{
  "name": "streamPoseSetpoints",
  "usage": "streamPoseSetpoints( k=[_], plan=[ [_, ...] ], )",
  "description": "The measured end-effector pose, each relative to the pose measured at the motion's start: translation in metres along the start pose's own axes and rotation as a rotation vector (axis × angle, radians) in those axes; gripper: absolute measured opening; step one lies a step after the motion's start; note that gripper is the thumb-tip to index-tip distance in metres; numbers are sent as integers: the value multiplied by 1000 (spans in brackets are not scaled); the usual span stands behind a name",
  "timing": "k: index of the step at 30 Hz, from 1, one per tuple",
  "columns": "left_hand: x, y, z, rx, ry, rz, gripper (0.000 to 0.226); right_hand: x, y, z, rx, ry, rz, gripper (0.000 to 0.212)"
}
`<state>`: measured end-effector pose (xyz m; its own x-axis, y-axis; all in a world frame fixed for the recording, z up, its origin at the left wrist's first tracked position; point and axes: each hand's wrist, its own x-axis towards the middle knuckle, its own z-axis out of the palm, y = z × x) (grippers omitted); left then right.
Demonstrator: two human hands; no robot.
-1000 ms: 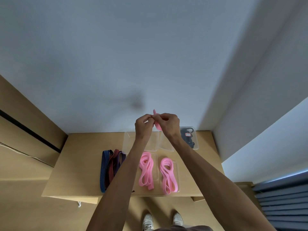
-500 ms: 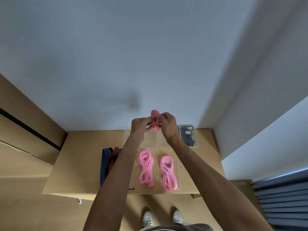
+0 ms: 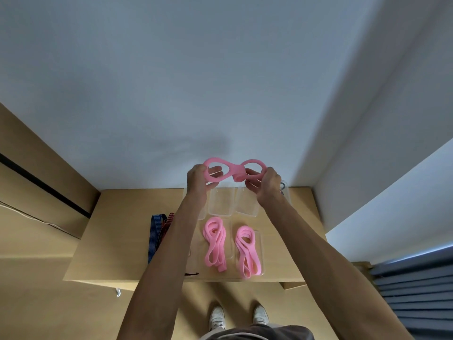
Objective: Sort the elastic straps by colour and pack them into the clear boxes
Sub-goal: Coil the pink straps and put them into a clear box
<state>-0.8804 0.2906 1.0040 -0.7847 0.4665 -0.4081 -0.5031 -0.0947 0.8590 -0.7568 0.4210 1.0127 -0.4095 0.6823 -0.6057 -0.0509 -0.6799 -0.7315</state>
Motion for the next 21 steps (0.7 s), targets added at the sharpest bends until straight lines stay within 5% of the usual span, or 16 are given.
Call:
streamPoseSetpoints(
  k=[9,13,16,21],
  plan=[
    [-5,-20,-3,486,56,14,32,-11,5,6,-121,-69,-78,32],
    [-7,-18,-2,553,-175,109,13,-6,13,8,-249,-98,-143,33],
    [-4,-19,-4,620,-314,94,34,-4,17,10,-329,-135,-212,32],
    [0,-24,-9,793,-434,118,22,2,22,9,-428,-94,-268,29]
  ],
)
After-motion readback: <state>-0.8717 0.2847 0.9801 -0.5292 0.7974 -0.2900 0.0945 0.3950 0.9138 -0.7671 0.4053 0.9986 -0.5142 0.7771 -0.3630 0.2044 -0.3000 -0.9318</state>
